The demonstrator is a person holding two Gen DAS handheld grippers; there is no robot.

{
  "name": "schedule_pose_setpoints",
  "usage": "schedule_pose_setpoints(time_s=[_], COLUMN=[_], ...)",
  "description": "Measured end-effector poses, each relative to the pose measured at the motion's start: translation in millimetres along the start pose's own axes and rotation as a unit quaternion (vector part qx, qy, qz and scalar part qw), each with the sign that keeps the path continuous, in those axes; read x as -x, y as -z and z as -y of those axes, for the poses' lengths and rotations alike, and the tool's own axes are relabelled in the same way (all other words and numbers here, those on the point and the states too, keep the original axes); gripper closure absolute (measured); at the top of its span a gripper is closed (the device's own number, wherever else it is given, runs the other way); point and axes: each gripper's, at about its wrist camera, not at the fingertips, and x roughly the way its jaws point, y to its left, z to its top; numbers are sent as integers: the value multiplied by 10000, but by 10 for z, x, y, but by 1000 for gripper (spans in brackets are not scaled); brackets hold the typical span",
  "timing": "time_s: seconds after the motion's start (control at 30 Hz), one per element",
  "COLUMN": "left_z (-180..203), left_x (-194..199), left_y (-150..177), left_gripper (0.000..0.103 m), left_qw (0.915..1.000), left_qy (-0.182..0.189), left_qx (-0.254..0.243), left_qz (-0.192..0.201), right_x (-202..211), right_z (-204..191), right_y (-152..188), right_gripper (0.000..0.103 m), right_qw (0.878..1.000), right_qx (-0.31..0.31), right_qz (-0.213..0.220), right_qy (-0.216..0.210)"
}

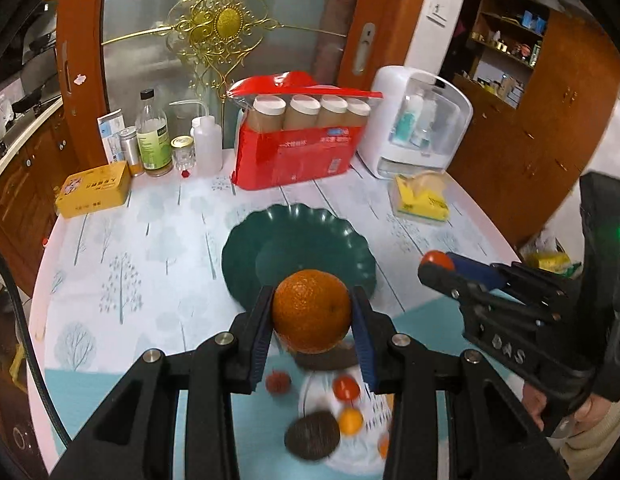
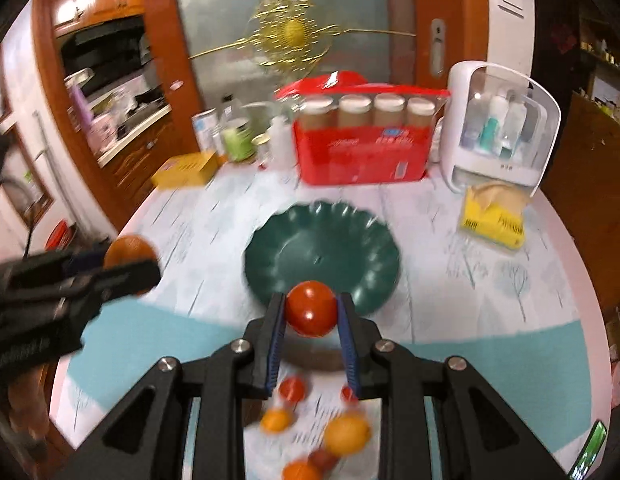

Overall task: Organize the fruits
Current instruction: 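Carry orange and tomato to the green plate and open both tools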

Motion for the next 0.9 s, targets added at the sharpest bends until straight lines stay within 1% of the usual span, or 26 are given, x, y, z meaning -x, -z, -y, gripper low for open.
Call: schedule_pose_setpoints(time_s=[0.1, 0.2, 0.3, 0.37, 0.47, 0.6, 0.7, 0.77, 0.8, 0.9], left_z=[-87, -181, -222, -250, -279, -328, -386, -410, -406, -376], left_x=[-388, -825, -1203, -1418, -1704, -2029, -2234, -2364, -2377, -2415], left_y=[-89, -96, -55, -3, 72, 172, 231, 275, 281, 287], left_gripper=[67, 67, 67, 67, 67, 67, 67, 66, 66, 64], left_qw=[9997, 9980, 9956, 9940, 9915, 9879, 9854, 9834, 9853, 9848], left_qy=[-80, -207, -393, -404, -407, -436, -449, -476, -444, -483], left_qx=[160, 324, 339, 380, 418, 452, 512, 538, 513, 422], left_qz=[-182, -497, -784, -943, -1159, -1418, -1559, -1666, -1569, -1616], right_x=[-347, -816, -1193, -1407, -1662, -1903, -2042, -2089, -2096, -2122], right_z=[142, 293, 368, 389, 405, 360, 305, 297, 297, 306], right_y=[-166, -198, -113, -42, 49, 163, 216, 219, 213, 199], right_gripper=[77, 77, 77, 77, 77, 77, 77, 76, 76, 76], right_qw=[9995, 9974, 9949, 9936, 9917, 9910, 9915, 9915, 9919, 9921], right_qx=[-283, -602, -706, -680, -625, -342, -42, 14, 21, 33], right_qz=[-105, -395, -705, -895, -1125, -1292, -1294, -1295, -1266, -1248], right_qy=[51, 74, 115, 142, 46, 45, 136, 105, 79, 89])
